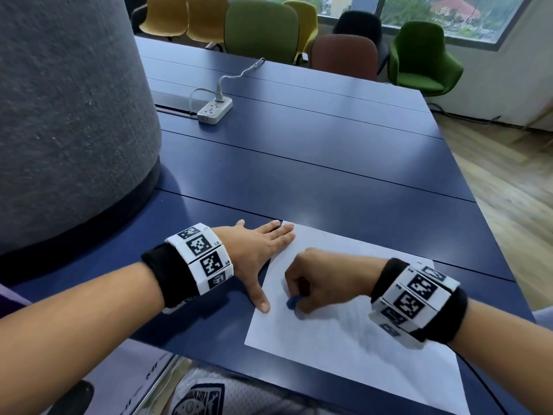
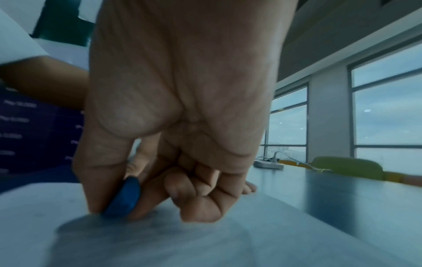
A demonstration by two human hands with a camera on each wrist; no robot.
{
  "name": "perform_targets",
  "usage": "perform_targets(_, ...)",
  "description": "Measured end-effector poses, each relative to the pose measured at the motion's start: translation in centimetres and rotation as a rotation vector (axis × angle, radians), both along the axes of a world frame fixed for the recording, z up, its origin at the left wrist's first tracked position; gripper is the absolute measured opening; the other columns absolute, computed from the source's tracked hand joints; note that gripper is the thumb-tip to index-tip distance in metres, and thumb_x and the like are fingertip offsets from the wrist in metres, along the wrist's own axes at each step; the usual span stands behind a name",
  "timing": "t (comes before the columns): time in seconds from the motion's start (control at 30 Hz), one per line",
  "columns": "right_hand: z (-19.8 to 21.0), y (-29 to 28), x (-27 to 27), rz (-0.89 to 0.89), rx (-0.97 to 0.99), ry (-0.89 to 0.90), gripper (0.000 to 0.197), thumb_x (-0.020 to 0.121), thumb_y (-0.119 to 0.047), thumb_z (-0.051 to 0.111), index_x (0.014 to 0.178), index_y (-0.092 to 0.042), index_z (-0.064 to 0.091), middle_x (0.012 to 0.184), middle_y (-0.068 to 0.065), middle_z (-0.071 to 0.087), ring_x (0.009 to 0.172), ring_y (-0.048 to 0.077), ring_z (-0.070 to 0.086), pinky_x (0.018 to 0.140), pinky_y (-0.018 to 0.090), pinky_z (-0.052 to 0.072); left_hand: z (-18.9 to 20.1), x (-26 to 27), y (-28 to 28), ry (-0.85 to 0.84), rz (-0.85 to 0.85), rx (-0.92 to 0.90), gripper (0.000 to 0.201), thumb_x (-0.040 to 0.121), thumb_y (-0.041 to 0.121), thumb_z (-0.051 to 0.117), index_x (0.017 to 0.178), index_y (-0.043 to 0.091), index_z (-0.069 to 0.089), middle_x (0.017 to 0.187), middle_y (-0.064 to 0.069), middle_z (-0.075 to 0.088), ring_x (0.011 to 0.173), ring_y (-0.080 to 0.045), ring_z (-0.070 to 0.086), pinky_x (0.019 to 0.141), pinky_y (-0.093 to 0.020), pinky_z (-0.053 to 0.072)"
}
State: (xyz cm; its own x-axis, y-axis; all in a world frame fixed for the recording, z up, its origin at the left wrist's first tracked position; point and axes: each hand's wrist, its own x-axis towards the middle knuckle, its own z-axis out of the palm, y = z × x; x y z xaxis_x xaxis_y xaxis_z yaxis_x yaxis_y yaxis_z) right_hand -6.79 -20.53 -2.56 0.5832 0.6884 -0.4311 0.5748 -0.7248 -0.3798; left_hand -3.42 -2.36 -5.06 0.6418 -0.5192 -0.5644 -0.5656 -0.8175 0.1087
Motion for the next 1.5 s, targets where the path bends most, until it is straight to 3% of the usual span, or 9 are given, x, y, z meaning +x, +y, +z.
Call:
perform_targets(0.1,-0.2,-0.2,0.0,-0.046,0.029,-0.065,0.015,0.077,-0.023,0.074,0.073,-0.022,0.059,0.064,-0.013,0.056,0.058,0.006,0.049,0.057,0.02,0.041,-0.1,0.0,0.1,0.004,0.003,-0.01,0.147,0.055,0.075,0.078,0.154,0.027,-0.02,0.157,0.018,-0.029,0.143,-0.002,-0.028,0.115,-0.067,0.001)
perform_targets(0.23,-0.2,0.2,-1.7,0.077,0.005,0.054,0.012,0.077,-0.021,0.075,0.079,-0.013,0.065,0.078,-0.002,0.07,0.065,0.014,0.056,0.062,0.024,0.046,-0.1,0.1,0.1,0.002,0.004,-0.005,0.148,0.054,0.075,0.078,0.153,0.027,-0.021,0.157,0.018,-0.03,0.143,-0.003,-0.028,0.115,-0.067,0.001)
perform_targets(0.37,-0.3,-0.4,0.2,-0.092,0.059,-0.074,0.011,0.08,-0.025,0.072,0.078,-0.018,0.065,0.077,-0.003,0.067,0.066,0.013,0.053,0.065,0.027,0.047,0.0,0.0,0.1,0.006,0.009,-0.014,0.147,0.055,0.073,0.079,0.154,0.027,-0.02,0.157,0.018,-0.029,0.143,-0.002,-0.028,0.115,-0.067,0.001)
perform_targets(0.53,-0.5,0.6,-1.7,0.058,0.06,0.026,0.011,0.08,-0.021,0.072,0.078,-0.013,0.065,0.07,-0.005,0.061,0.056,0.009,0.049,0.053,0.012,0.037,-0.2,0.0,0.1,-0.003,0.003,-0.013,0.147,0.054,0.075,0.078,0.154,0.027,-0.019,0.158,0.018,-0.028,0.143,-0.003,-0.028,0.114,-0.068,0.002)
perform_targets(0.67,-0.5,0.6,0.5,-0.092,0.149,-0.079,0.011,0.081,-0.019,0.071,0.082,-0.008,0.067,0.07,-0.006,0.058,0.064,0.013,0.05,0.056,0.017,0.039,-0.2,0.1,0.0,-0.002,-0.004,-0.024,0.146,0.055,0.074,0.078,0.155,0.027,-0.018,0.158,0.018,-0.028,0.144,-0.002,-0.026,0.114,-0.069,0.003)
perform_targets(1.0,-0.4,0.5,0.9,-0.081,0.14,-0.153,0.014,0.081,-0.019,0.071,0.078,-0.007,0.065,0.062,-0.01,0.052,0.058,0.011,0.046,0.054,0.019,0.038,-0.4,0.1,0.1,0.008,0.004,-0.047,0.147,0.054,0.072,0.08,0.154,0.029,-0.018,0.158,0.018,-0.027,0.144,-0.002,-0.026,0.114,-0.069,0.001)
perform_targets(1.17,-0.7,1.2,-2.3,0.066,0.066,-0.031,0.011,0.078,-0.02,0.07,0.073,-0.017,0.06,0.067,-0.006,0.056,0.065,0.016,0.05,0.058,0.027,0.042,-0.6,0.0,0.2,-0.005,0.004,-0.037,0.148,0.054,0.075,0.079,0.155,0.027,-0.018,0.158,0.019,-0.028,0.143,-0.002,-0.027,0.113,-0.069,0.001)
perform_targets(1.33,-0.3,-0.5,2.6,-0.136,0.111,-0.206,0.018,0.083,-0.023,0.067,0.072,-0.01,0.061,0.063,-0.005,0.057,0.064,0.021,0.051,0.058,0.029,0.042,-0.5,0.1,0.2,0.005,0.009,-0.066,0.149,0.053,0.073,0.08,0.152,0.032,-0.022,0.159,0.018,-0.027,0.144,-0.003,-0.026,0.113,-0.069,0.0)
perform_targets(1.5,-0.7,-0.4,0.5,-0.058,0.056,-0.117,0.014,0.081,-0.022,0.068,0.072,-0.02,0.058,0.065,-0.011,0.053,0.063,0.012,0.047,0.059,0.024,0.039,-0.4,0.1,0.2,0.006,0.005,-0.046,0.147,0.055,0.072,0.08,0.154,0.028,-0.02,0.158,0.018,-0.027,0.144,-0.002,-0.027,0.113,-0.069,0.001)
